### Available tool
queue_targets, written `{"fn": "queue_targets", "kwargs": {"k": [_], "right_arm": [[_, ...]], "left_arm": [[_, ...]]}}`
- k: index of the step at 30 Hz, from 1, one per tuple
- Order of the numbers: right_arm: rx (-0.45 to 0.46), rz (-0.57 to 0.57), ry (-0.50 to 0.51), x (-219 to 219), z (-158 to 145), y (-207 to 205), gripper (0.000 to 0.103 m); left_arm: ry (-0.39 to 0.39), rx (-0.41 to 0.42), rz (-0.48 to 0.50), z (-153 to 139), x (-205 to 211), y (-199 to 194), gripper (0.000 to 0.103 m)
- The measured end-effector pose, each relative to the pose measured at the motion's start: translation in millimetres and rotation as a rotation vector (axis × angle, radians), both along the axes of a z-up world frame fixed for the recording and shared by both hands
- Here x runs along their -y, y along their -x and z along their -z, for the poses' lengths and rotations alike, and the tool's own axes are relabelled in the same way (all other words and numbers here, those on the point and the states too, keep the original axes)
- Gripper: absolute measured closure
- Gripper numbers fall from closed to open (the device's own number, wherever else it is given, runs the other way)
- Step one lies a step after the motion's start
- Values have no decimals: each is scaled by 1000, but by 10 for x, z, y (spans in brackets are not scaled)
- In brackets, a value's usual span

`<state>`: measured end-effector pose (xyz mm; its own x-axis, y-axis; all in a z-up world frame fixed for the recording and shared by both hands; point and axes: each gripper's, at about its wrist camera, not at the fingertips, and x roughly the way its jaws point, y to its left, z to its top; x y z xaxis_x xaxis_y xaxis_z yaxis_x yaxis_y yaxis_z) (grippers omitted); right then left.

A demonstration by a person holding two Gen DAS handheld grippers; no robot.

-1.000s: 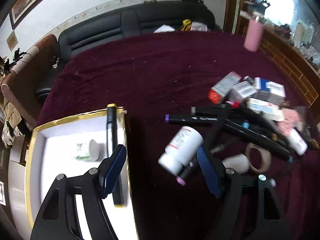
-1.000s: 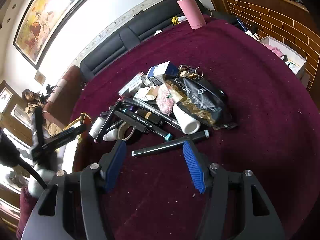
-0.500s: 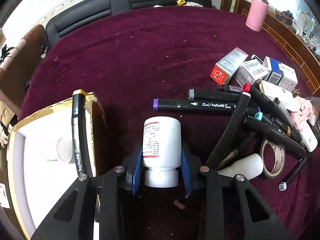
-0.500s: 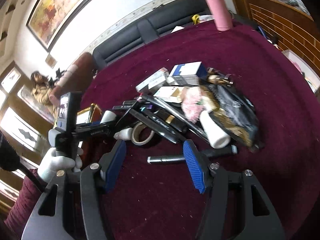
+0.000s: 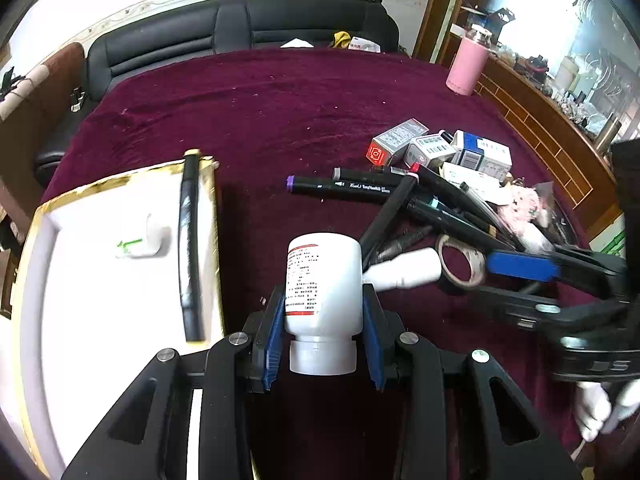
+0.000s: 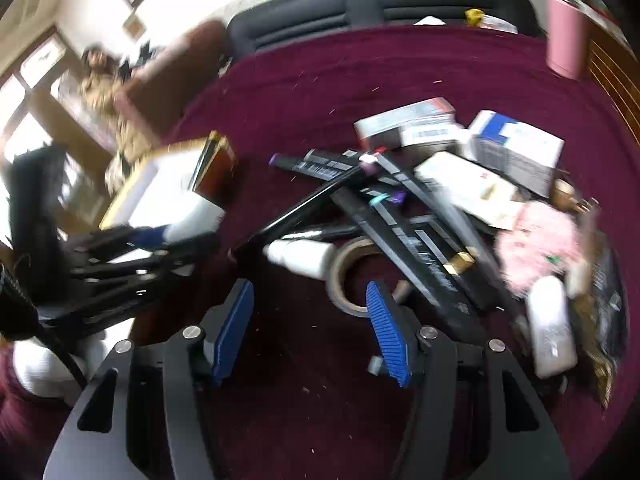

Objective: Organize objects
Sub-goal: 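Place the white bottle in the box with left gripper while right places the tape roll there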

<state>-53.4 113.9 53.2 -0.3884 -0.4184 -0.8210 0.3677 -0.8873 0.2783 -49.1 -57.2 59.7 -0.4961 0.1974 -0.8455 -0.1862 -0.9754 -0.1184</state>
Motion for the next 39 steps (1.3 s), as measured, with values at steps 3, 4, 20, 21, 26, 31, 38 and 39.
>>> {"fn": "queue_targets", "kwargs": {"k": [3,4,20,21,26,31,38,39], "right_arm": [[-21,-15,-141,156,133,35,59],[-23,-12,-190,189,191,49,65],[-11,105,-83,-58,-52,-332,95],[-16,94,-54,-47,-135,-377,95],[-63,1,54,319,-611,-511,95],[-63,-113,162,1024,-909,-418,95],[91,-131,266,1959,-597,181,94],[124,-128,284,2052,-494,271,94]], "left_arm": [[-10,-5,-1,-10,55,-71,73],[-12,-9,-3,-15,82,-92,73],[-88,-118,-105,-407,770,-715,73],[-93,-123,-113,-444,835,-746,73],[-75,-152,-162,-642,1180,-804,73],[-20,-194,-206,-881,1506,-651,73],[47,-118,-278,-609,1909,22,72],[49,-100,-285,-520,1957,116,72]]}}
